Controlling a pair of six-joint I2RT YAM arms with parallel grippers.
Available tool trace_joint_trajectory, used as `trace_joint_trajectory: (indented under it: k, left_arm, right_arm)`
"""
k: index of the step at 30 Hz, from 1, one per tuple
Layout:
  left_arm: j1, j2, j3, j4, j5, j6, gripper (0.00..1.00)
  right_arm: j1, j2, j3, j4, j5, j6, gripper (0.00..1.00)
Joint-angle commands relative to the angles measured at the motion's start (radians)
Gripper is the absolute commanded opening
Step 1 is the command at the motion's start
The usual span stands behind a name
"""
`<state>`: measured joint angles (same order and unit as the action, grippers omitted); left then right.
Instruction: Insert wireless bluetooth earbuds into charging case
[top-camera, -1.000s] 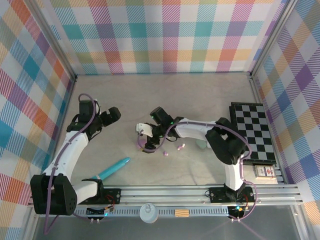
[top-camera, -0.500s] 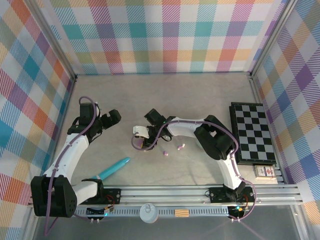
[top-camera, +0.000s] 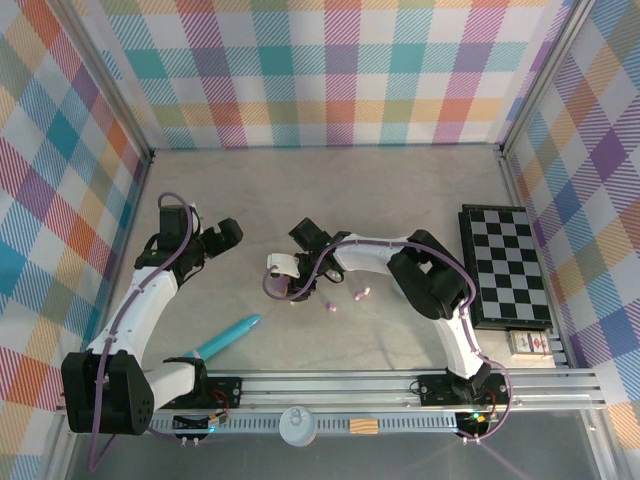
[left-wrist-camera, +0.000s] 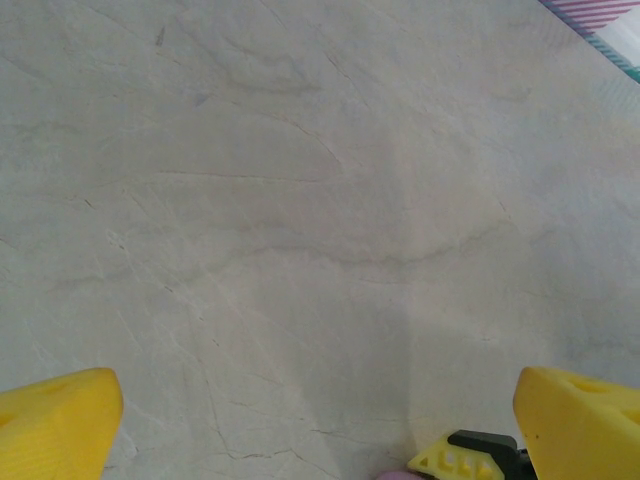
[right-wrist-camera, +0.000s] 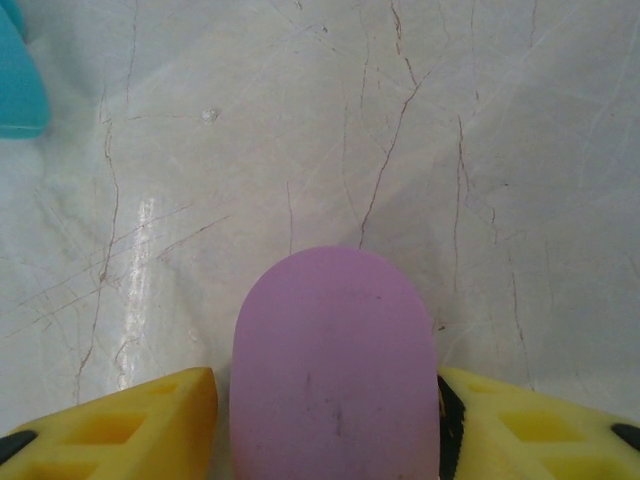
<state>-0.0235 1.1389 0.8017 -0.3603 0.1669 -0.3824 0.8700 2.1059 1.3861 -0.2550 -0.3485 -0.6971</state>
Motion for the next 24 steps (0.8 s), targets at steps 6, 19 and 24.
trace_joint_trajectory:
  k: [6,19,24]
  left_arm:
    - [0.014,-0.011,-0.002,0.022,0.022,-0.018,1.0]
    - [0.014,-0.002,-0.002,0.024,0.029,-0.017,1.0]
    - [0.013,0.0,-0.002,0.023,0.032,-0.003,1.0]
  right_arm:
    - [-0.028,-0.033,-0.028,-0.024,-0.032,-0.02,0.55]
    - [-0.037,-0.024,-0.017,-0.039,-0.067,-0.022,0.42]
    - [-0.037,-0.033,-0.017,-0.048,-0.072,-0.024,0.36]
